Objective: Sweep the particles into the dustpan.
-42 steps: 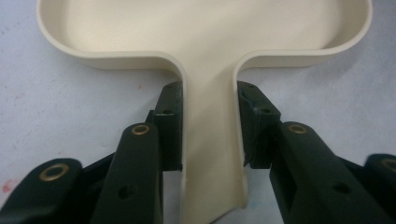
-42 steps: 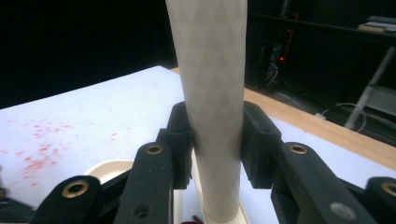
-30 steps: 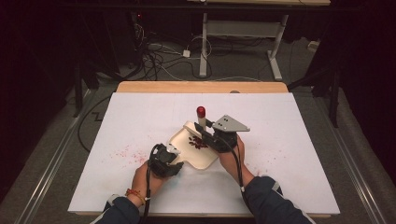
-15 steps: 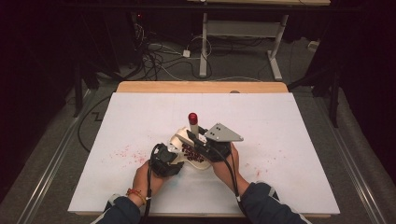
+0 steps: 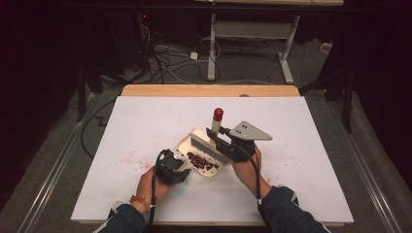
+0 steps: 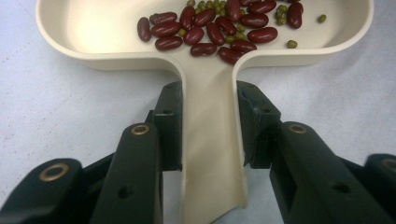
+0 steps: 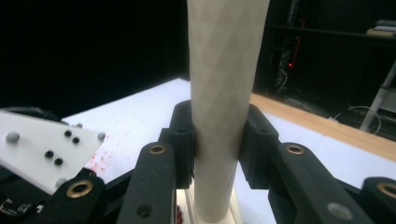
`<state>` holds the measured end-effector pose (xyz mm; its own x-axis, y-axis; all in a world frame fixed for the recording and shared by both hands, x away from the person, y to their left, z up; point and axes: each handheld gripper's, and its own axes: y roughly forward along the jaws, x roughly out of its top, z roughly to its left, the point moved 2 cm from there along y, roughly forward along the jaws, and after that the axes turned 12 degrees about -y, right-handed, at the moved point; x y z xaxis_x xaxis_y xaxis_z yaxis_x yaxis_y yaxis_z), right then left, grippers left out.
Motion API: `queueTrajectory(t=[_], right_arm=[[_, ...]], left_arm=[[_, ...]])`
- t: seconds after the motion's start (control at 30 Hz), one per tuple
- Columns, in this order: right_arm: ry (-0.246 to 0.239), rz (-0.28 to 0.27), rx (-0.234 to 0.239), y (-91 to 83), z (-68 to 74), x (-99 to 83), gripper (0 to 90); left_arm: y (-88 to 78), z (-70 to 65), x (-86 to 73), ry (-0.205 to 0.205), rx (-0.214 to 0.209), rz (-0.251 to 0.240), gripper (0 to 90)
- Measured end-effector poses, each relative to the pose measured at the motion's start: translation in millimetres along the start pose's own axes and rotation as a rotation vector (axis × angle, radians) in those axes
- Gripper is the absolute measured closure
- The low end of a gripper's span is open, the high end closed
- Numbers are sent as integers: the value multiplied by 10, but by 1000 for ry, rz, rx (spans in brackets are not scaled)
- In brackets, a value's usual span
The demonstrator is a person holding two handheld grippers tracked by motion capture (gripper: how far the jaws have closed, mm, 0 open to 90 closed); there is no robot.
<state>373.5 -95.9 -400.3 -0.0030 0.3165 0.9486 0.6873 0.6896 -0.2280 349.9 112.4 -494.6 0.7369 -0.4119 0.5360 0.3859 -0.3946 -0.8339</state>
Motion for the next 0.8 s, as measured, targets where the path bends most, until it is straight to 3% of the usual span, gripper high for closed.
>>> queueTrajectory(t=[0.3, 0.57, 0.8], right_arm=[[-13, -47, -42, -276, -251, 193, 702], [-5, -22, -86, -417, -468, 104, 702], [-12, 13, -115, -458, -575, -12, 701]], left_arm=[[-11, 28, -20, 7, -14, 4, 634], [-48, 39, -63, 19, -15, 14, 635], [-81, 37, -100, 29, -16, 28, 634]])
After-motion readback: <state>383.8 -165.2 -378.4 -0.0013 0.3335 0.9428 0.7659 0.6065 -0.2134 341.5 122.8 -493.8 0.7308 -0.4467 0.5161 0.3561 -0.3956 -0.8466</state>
